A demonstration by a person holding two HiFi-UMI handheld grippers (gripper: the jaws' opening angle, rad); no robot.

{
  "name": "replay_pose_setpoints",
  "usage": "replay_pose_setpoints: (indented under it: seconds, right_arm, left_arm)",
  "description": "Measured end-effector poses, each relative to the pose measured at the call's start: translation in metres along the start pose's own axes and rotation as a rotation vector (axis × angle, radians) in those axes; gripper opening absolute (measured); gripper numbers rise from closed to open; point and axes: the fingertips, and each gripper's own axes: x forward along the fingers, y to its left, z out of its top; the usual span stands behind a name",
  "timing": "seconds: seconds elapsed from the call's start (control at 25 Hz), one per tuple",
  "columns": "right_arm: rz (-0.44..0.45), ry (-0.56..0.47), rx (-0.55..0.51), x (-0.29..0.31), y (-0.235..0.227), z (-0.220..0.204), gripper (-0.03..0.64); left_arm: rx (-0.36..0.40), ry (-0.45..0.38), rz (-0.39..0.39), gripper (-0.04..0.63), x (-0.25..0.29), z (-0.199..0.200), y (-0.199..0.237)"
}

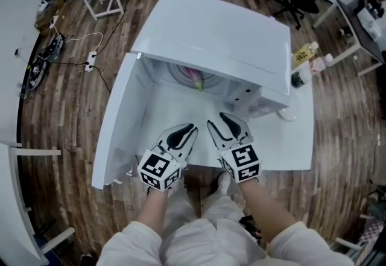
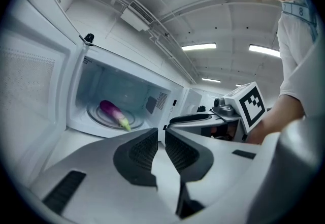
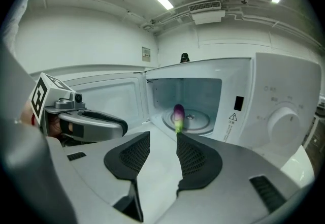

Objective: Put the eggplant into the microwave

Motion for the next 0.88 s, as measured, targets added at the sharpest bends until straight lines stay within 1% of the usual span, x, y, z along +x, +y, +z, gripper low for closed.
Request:
replay_pose_setpoints:
  seconds: [0.24,0.48,0.68,0.88]
  right_arm:
    - [0.001,-0.003,0.001,-0.037,-0.005,-0.010,0.179]
    - [0.003,-0.006,0.009,-0.074,-0.009,-0.020,0.179]
    - [0.001,-0.012,0.026,-0.097,-0.003,-0.030,0.179]
    - [0.015,-0.018,0.038,-0.127,-0.010,-0.035,0.179]
  left_arm:
    - [0.022,0.040,-0.063,0.035,0.007,-0.006,-0.036]
    - [0.033,0.045,-0.124,0.035,0.020,-0.002,-0.077]
    - [0.048,0.055,-0.176,0.035,0.016,-0.001,-0.104]
    - [0.064,0.067,-0.218,0.037,0.023,0.000,-0.133]
